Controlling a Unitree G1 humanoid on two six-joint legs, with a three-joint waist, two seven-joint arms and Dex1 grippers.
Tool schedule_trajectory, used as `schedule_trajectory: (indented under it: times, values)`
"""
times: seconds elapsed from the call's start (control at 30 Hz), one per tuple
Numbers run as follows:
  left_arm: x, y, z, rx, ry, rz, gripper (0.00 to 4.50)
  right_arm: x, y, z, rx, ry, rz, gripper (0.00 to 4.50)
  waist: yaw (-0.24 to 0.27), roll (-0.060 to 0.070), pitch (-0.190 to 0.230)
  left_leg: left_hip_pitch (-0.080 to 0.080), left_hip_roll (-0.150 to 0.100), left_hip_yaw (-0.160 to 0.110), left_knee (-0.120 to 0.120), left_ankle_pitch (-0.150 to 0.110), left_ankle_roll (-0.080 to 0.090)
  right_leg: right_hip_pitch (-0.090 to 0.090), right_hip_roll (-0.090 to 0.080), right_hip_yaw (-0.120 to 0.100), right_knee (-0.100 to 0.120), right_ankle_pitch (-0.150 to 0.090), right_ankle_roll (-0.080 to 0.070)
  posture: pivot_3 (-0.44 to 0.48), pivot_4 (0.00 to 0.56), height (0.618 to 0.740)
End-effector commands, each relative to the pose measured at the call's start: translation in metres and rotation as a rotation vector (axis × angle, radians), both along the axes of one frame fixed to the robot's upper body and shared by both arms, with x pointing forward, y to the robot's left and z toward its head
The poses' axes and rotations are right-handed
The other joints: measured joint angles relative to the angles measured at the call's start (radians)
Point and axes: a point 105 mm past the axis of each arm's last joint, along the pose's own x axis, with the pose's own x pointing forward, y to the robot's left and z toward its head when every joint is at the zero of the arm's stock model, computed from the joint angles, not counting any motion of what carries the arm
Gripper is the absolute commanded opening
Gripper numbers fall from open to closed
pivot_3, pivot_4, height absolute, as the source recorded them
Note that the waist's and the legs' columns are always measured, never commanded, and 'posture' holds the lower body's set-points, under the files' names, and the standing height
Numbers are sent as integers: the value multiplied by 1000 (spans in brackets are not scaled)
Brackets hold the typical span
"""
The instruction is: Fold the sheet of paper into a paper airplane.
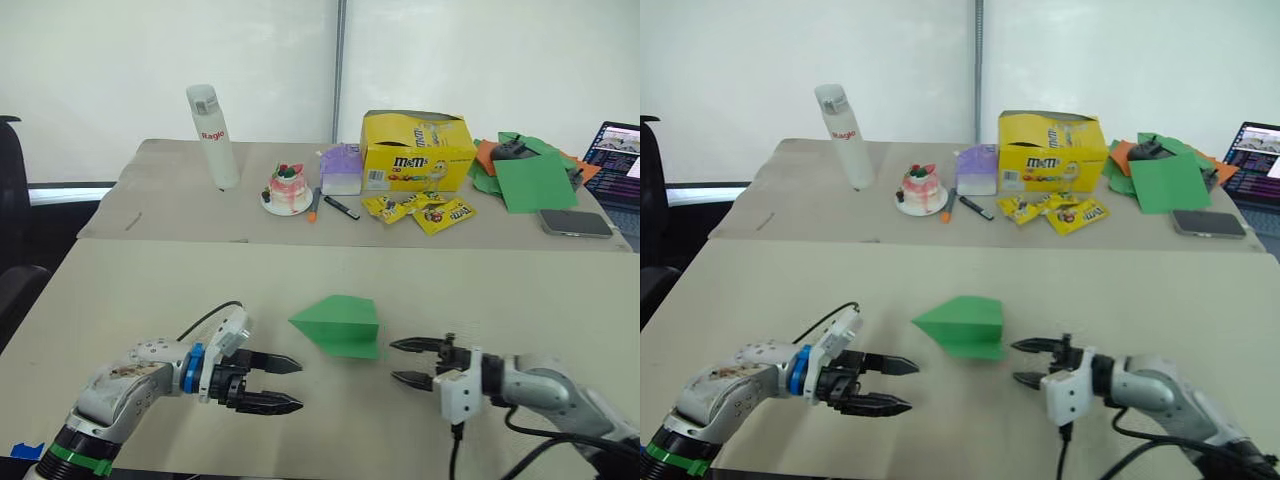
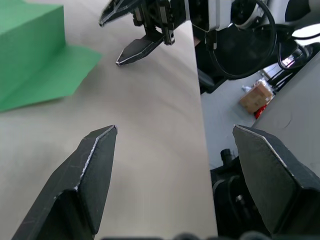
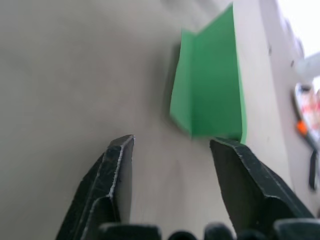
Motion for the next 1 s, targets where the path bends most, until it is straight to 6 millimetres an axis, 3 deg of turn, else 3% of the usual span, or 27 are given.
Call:
schedule_trajectory:
  times: [0.03, 0.07, 0.1, 0.27, 0.33, 0.43, 0.57, 0.83, 1.0]
  values:
    - [16, -11, 14, -62, -92, 72, 3080, 16, -7, 34, 75, -60, -75, 2680, -1, 0, 0, 0, 0, 0, 0, 0, 0, 0, 0, 0, 0, 0, 0, 0, 150, 738]
    - [21, -16, 15, -82, -101, 106, 2731, 21, -7, 39, 97, -64, -102, 2680, -2, 0, 0, 0, 0, 0, 1, 0, 0, 0, 1, -1, 0, 0, 0, 0, 150, 738]
    - [24, -21, 15, -97, -107, 135, 2355, 25, -6, 42, 115, -61, -123, 2158, -3, 0, 0, 0, 0, 0, 1, 0, 0, 1, 1, -1, 0, 0, 0, 0, 150, 738]
    - [29, -37, 10, -74, -114, 271, 674, 41, 11, 54, 212, -57, -188, 460, -4, 0, 0, 0, 1, 0, 0, 0, 0, 0, 8, 1, 0, 0, 0, 0, 150, 738]
    - [29, -41, 9, -71, -102, 326, 40, 49, 18, 57, 267, -26, -236, 0, -4, 0, 0, -1, 0, -1, 0, 0, 0, 0, 8, 1, 0, 0, 0, 0, 150, 738]
    - [27, -43, -2, -9, -88, 367, 40, 56, 32, 61, 304, 17, -254, 0, -4, 0, 0, -1, 0, -1, 1, 0, 0, 0, 7, 2, 0, 0, 0, 0, 150, 738]
    - [39, -46, -19, 50, -83, 456, 40, 60, 47, 58, 315, 57, -252, 0, 4, 0, 0, 0, 0, -1, 1, 0, 0, 0, 7, 1, 0, 0, 0, 0, 150, 738]
    - [46, -62, -35, 52, -16, 478, 40, 66, 56, 52, 311, 69, -275, 0, 7, 0, 0, -1, -1, -1, 1, 0, 0, 0, 7, 0, 0, 0, 0, 0, 150, 738]
    - [54, -54, -54, 212, -36, 526, 40, 62, 60, 51, 302, 86, -257, 0, 7, 0, 0, 0, -1, -1, 1, 0, 0, 0, 8, 0, 0, 0, 0, 0, 150, 738]
